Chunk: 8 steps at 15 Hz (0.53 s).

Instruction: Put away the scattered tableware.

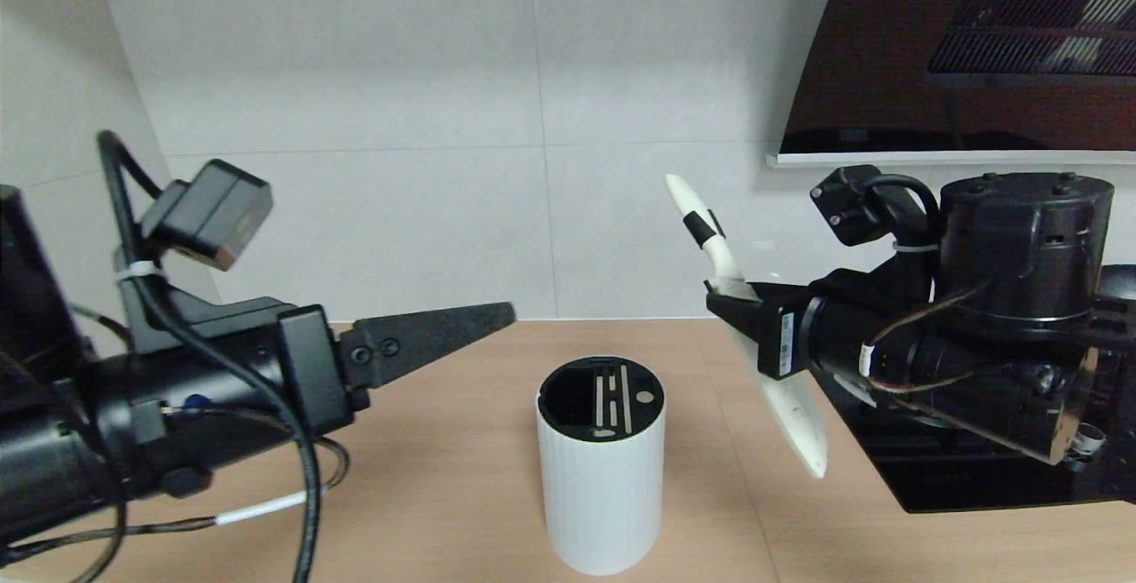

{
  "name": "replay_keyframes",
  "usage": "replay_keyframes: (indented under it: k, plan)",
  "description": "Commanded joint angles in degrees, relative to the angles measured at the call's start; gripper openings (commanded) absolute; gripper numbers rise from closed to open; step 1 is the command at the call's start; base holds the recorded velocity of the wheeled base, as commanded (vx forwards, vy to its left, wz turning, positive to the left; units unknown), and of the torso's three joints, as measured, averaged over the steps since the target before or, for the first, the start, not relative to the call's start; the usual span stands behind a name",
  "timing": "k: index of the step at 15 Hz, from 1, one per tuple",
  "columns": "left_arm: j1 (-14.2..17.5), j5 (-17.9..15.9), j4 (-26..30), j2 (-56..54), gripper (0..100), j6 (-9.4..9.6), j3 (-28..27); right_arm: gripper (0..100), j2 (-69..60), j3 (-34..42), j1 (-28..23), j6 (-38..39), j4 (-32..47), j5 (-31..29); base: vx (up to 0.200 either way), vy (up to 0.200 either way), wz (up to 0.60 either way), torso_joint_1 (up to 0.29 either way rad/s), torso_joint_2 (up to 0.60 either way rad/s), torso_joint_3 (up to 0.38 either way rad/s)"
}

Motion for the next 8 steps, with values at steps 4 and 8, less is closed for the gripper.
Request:
replay_keyframes:
  k: [4,8]
  plan:
    - [-5.5,-0.2,-25.6,12.4,100,-12.44,7.3,0,-0.1,1.2,10.4,2.8,0.1,-1.0,0.000,0.000,0.00,0.000,0.00,0.000]
    - [-6.5,1.2,-30.7,15.7,100,-12.44,7.7,0,1.4,1.1,14.8,5.5,-0.4,-1.1,0.000,0.000,0.00,0.000,0.00,0.000]
